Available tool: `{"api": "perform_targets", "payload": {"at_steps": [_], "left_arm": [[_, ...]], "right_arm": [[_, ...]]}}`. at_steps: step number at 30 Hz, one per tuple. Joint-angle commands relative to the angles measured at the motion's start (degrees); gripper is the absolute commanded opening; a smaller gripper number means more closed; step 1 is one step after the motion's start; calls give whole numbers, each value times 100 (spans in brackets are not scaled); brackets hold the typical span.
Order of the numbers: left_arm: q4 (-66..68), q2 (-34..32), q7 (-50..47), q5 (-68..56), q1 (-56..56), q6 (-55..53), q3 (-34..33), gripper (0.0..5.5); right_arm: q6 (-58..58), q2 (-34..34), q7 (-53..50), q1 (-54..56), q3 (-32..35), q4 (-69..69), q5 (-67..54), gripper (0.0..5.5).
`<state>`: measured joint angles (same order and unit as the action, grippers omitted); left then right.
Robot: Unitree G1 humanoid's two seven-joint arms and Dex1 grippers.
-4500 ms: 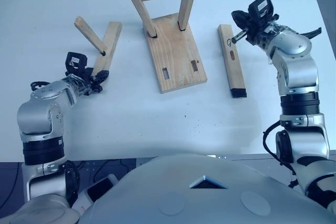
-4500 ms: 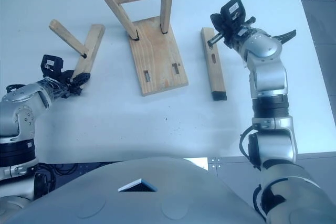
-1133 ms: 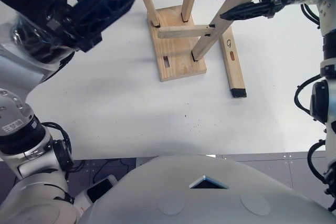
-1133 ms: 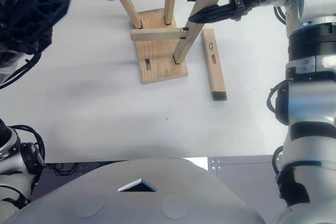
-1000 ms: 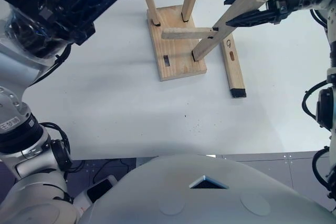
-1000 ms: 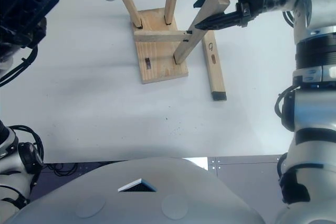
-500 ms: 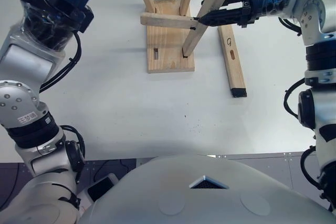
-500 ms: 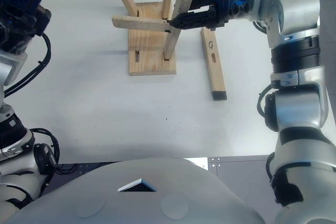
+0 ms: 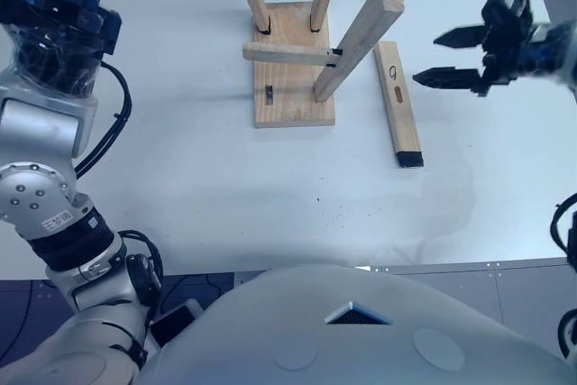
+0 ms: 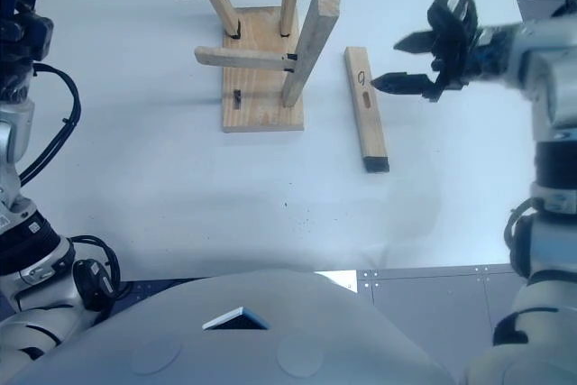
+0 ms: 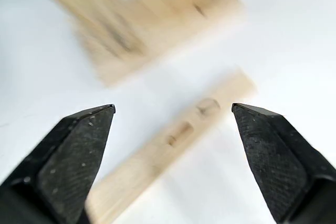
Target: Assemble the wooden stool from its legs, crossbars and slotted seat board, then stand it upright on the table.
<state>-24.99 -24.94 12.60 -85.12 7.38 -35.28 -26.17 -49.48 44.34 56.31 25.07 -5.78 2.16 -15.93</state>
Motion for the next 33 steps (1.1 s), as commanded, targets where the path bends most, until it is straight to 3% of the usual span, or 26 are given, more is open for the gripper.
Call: {"api": "perform_targets", "payload": {"at_steps": [1,4,6,9,14,18,22,29,33], "left_arm": [[297,-196,-279,249,206,-100,130,315],[593,-282,-455,335,410,-189,197,315],[675,-328,-492,388,502,-209,198,315],[603,-292,-562,421,464,-200,173,315],[443,-84,-830,723,367,10,182,315],[507,84,-986,1122,517,235,240,315],[626,210,-987,1373,673,442,191,315],[657,385,-786,1590,796,515,307,315],[556,348,-553,1494,1036,381,515,315]], "right_arm": [[-1131,-1371,-1883,-1043,682,-1047,39,410],[-1747,-2140,-2944,-1358,1186,-1591,111,410],[-1819,-2207,-3261,-1506,1183,-1743,197,410],[-1987,-1921,-3264,-1732,931,-1972,138,410],[-1749,-1031,-3020,-2182,334,-2230,383,324],[-1471,-803,-3052,-2349,310,-2089,461,268],[-1072,-1138,-3191,-1961,534,-1642,444,209],[-42,-1089,-3263,-1196,1033,-870,439,206],[964,-1095,-3069,164,1316,-297,280,206]]}}
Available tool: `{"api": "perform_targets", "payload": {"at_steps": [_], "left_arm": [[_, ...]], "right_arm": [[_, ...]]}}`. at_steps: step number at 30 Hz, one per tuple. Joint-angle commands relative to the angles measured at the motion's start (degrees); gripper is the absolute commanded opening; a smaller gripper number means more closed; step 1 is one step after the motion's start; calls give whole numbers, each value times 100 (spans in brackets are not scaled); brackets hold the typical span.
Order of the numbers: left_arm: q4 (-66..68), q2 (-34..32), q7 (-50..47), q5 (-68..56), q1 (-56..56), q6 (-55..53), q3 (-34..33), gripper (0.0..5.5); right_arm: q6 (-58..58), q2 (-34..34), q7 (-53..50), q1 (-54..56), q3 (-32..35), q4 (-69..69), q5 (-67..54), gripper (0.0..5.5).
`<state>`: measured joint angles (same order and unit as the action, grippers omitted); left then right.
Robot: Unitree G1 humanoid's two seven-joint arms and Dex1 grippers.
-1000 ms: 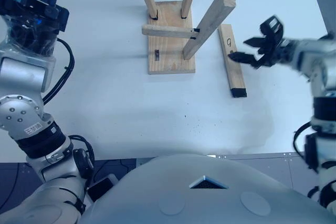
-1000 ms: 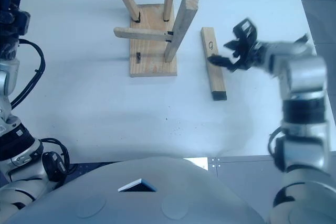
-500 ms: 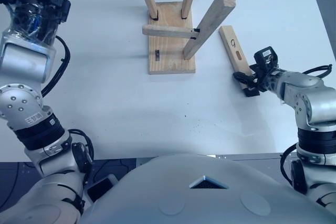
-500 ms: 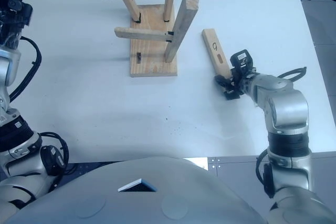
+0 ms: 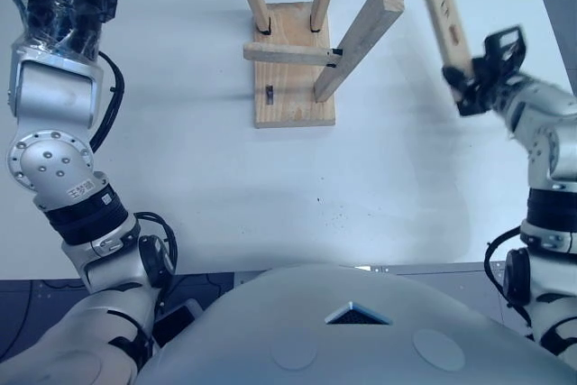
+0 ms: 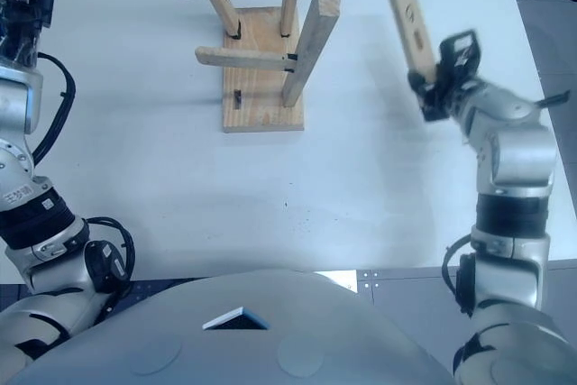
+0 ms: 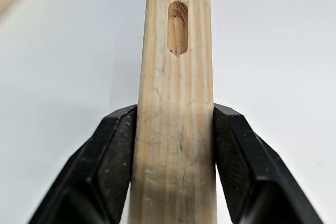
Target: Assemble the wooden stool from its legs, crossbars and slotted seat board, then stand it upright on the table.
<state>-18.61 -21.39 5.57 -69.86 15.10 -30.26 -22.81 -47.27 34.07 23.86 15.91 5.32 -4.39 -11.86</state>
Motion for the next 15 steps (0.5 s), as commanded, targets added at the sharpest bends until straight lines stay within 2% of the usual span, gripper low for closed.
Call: {"api": "perform_targets", "payload": {"at_steps": [1,3,6,11,15], "left_arm": [[-127,-46,193,-100,369,-199,240,315],[-150,-186,355,-197,584,-375,350,315],[-126,-155,464,-618,1047,-506,389,315],[-111,-137,836,-1392,1874,-888,671,400],[-73,-60,952,-1917,2136,-919,659,450]], "right_arm": [[1007,-113,256,1496,213,503,-161,206],[1428,-297,437,2264,232,666,-368,206],[1204,-756,1007,2788,530,487,-1488,206],[400,-874,2076,2945,695,-182,-3268,206],[-2,-648,2626,2999,594,-345,-3891,206]]}}
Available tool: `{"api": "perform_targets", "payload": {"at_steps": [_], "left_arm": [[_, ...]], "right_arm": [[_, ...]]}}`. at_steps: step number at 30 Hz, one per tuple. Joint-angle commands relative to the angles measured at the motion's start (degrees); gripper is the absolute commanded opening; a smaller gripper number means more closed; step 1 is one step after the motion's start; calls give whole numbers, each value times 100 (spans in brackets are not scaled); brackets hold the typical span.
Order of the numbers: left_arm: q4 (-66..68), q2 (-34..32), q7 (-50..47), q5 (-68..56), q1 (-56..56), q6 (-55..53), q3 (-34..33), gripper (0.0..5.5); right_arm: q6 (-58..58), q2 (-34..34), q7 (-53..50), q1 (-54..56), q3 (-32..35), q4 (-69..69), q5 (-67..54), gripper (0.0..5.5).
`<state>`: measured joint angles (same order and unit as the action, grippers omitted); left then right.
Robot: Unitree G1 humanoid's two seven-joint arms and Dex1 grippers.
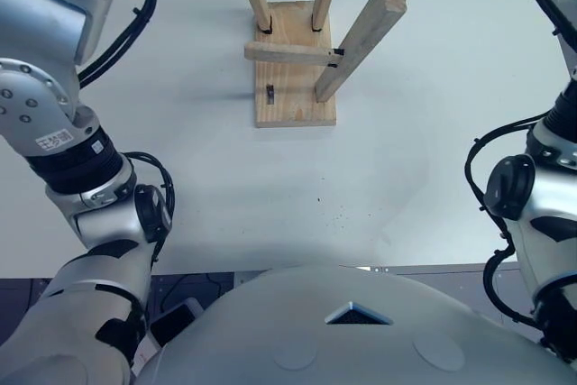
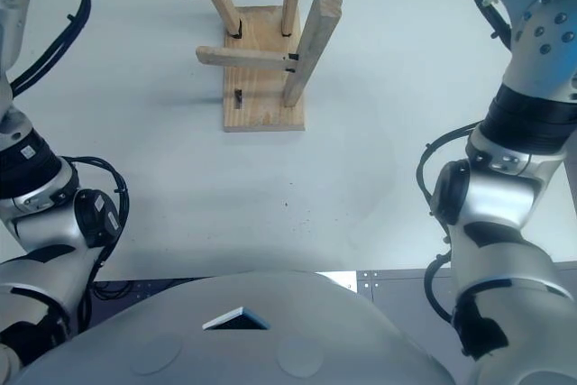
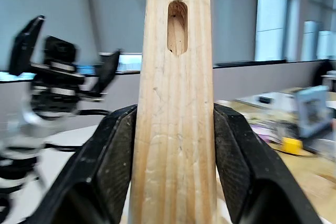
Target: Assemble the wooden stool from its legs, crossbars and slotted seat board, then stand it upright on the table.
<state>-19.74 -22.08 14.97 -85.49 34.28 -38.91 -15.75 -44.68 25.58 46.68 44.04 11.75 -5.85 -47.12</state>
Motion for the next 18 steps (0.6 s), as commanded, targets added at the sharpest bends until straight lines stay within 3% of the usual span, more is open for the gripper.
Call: {"api": "perform_targets", "payload": {"at_steps": [1,4,8,18], "left_arm": [[73,-5,3,-468,229,-53,-84,450],[85,-14,6,-722,215,-55,-102,450],[-150,-11,70,-735,108,-45,39,509],[-492,3,282,-1411,-78,39,23,359]], "right_arm": [[-391,263,522,150,-130,-322,-502,206],[-685,445,891,24,-365,-632,-732,206],[-807,595,1131,-56,-685,-835,-707,206],[-836,774,1474,-42,-789,-761,-750,206]]}}
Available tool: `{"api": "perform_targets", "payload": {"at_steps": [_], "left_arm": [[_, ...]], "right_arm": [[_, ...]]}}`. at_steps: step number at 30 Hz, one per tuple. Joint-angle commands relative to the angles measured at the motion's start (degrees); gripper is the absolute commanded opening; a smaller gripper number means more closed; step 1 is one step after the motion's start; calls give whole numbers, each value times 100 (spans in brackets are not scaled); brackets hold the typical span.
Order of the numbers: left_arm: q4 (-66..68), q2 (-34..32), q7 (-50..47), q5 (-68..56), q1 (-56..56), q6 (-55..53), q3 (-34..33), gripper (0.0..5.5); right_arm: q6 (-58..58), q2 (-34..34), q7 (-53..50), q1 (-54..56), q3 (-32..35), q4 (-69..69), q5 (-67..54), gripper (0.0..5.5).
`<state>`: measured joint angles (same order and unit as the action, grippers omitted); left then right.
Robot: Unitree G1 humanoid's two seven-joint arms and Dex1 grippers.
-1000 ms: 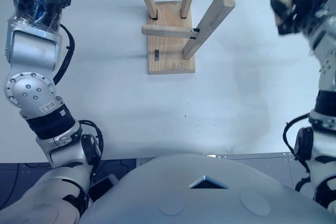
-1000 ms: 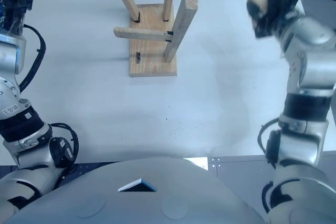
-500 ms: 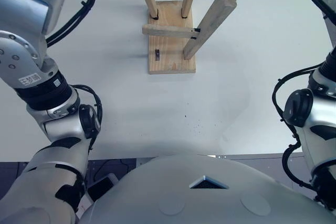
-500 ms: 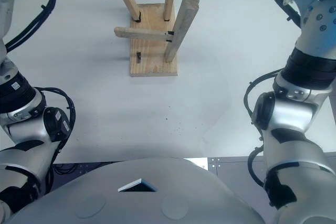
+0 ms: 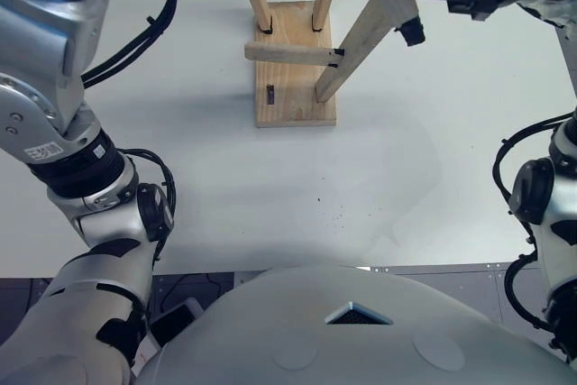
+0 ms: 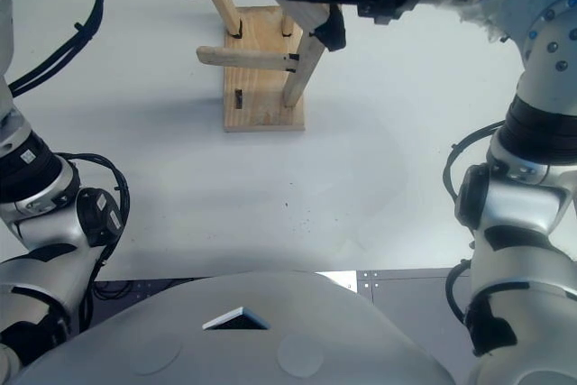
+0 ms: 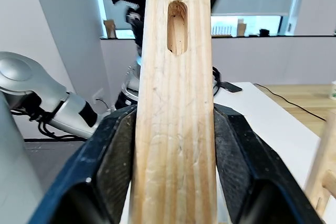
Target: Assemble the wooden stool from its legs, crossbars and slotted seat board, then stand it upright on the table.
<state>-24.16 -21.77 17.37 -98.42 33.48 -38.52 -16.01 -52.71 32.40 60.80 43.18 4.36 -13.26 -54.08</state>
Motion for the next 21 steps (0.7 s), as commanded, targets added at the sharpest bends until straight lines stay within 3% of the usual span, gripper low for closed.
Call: {"api": "perform_targets", "payload": {"at_steps": [1,7,12,16,21], "left_arm": [[-30,-31,59,-123,11,0,67,346],[29,-7,114,-107,58,25,112,250],[313,185,-71,-14,241,439,-150,236],[557,61,-152,-35,272,799,-764,216],[1058,-632,-158,163,-2,1037,-1821,203]], "right_arm": [[-31,100,82,27,-67,-50,-60,206],[-33,129,199,66,-113,-73,-68,205],[106,160,185,181,-284,54,242,205],[187,284,259,246,-485,230,546,290],[503,618,608,247,-831,392,1147,369]]}}
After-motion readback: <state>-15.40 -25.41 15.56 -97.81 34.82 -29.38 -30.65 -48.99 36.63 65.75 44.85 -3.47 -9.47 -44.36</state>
